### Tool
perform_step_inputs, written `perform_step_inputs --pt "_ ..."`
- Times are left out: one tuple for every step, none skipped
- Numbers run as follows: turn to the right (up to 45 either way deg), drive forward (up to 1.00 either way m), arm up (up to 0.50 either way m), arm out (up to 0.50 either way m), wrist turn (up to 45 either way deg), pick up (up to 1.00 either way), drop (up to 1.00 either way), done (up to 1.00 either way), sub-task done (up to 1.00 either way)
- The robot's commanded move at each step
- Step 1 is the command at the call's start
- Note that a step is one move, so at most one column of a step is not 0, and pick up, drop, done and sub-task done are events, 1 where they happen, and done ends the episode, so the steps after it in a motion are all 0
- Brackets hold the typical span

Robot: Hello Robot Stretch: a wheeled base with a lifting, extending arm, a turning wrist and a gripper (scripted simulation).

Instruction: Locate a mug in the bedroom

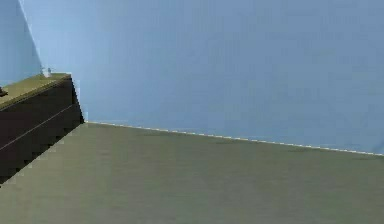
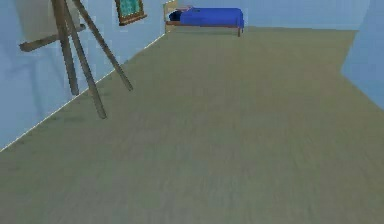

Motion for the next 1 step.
perform_step_inputs --pt "0.0 0.8 0.0 0.0 0.0 0.0 0.0 0.0 0.0"
